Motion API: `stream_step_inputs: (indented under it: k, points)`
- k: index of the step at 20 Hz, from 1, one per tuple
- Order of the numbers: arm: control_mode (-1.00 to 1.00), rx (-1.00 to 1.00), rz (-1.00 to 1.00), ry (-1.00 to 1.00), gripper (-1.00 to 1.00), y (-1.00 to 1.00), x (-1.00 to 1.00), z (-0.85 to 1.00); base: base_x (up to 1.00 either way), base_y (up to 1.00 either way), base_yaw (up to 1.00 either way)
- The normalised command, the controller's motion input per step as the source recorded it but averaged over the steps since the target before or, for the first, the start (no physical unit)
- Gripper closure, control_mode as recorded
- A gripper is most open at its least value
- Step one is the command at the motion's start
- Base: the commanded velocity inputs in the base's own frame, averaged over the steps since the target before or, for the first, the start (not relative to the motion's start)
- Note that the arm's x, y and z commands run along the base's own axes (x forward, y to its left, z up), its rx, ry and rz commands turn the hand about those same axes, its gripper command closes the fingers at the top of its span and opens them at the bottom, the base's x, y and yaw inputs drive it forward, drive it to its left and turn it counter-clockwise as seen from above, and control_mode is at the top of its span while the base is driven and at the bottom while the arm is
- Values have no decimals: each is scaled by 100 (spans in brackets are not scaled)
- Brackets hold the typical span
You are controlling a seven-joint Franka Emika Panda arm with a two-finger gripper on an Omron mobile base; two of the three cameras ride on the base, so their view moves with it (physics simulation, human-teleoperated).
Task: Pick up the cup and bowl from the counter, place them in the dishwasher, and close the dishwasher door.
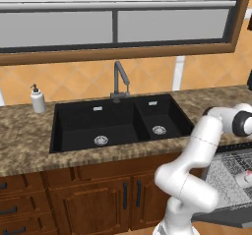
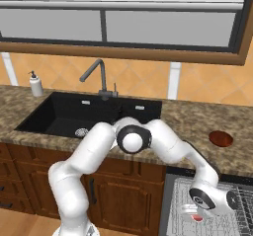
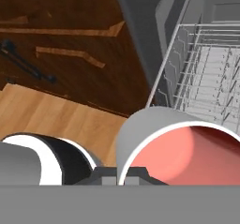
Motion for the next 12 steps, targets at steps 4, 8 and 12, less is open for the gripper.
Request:
stream_step_inputs:
  k: [4, 8, 12]
  points:
    - [-100, 3, 0, 0, 100, -47, 38, -63, 0, 0, 0]
    - [-100, 0, 0, 0, 100, -19, 34, -81, 0, 0, 0]
    - [-100, 0, 0, 4, 100, -4, 26, -80, 0, 0, 0]
